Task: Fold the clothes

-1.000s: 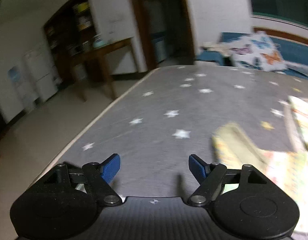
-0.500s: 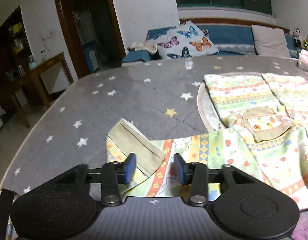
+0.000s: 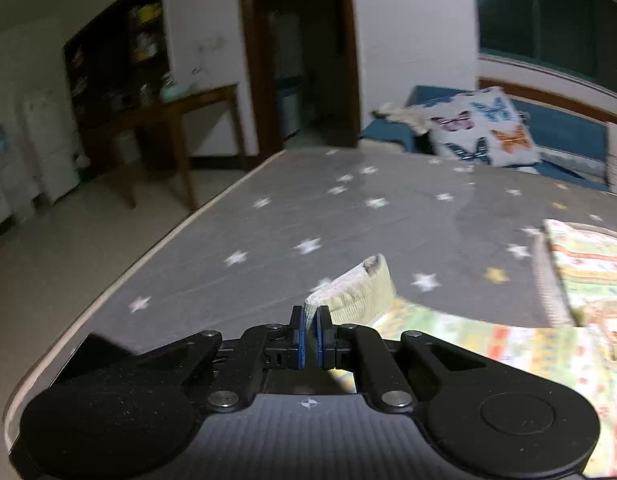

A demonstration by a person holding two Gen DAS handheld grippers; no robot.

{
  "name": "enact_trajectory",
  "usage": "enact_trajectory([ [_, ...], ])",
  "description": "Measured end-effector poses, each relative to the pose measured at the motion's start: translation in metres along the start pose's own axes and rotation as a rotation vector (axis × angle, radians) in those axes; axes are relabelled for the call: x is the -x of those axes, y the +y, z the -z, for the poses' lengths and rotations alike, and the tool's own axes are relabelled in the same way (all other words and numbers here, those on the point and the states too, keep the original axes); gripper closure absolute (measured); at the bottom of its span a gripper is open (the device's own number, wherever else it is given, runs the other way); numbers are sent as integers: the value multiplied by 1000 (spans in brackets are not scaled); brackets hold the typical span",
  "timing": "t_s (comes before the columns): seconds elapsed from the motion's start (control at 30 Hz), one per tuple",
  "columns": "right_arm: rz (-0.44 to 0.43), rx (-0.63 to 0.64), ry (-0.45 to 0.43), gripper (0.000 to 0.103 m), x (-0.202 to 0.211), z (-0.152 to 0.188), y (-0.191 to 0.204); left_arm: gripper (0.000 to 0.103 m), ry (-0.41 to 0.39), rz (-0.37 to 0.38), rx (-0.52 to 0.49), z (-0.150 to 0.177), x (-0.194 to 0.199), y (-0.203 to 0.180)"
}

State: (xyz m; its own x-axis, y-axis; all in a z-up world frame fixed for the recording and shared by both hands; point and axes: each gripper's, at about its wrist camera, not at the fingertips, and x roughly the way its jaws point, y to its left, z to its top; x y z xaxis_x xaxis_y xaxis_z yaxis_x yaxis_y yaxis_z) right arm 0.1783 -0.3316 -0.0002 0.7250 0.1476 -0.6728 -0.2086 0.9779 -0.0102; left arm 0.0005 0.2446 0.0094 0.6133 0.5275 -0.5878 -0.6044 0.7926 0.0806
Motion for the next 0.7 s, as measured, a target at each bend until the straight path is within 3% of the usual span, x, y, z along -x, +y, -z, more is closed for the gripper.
enact_trajectory([
  [0.27,-175,115,-31,34,19,-10,54,95,27,-90,-34,9,-6,4],
  [0.47,-276,209,-8,34,17,-7,93,91,19,9,-82,4,8,-20],
  [0.53,-286,222,9,35,10,-5,101,70,18,63,-107,1,11,-37],
  [0.57,-287,224,15,35,7,-4,102,65,17,90,-121,0,12,-46],
  [0.7,-281,220,36,39,-3,-6,103,62,23,193,-174,-4,12,-83],
])
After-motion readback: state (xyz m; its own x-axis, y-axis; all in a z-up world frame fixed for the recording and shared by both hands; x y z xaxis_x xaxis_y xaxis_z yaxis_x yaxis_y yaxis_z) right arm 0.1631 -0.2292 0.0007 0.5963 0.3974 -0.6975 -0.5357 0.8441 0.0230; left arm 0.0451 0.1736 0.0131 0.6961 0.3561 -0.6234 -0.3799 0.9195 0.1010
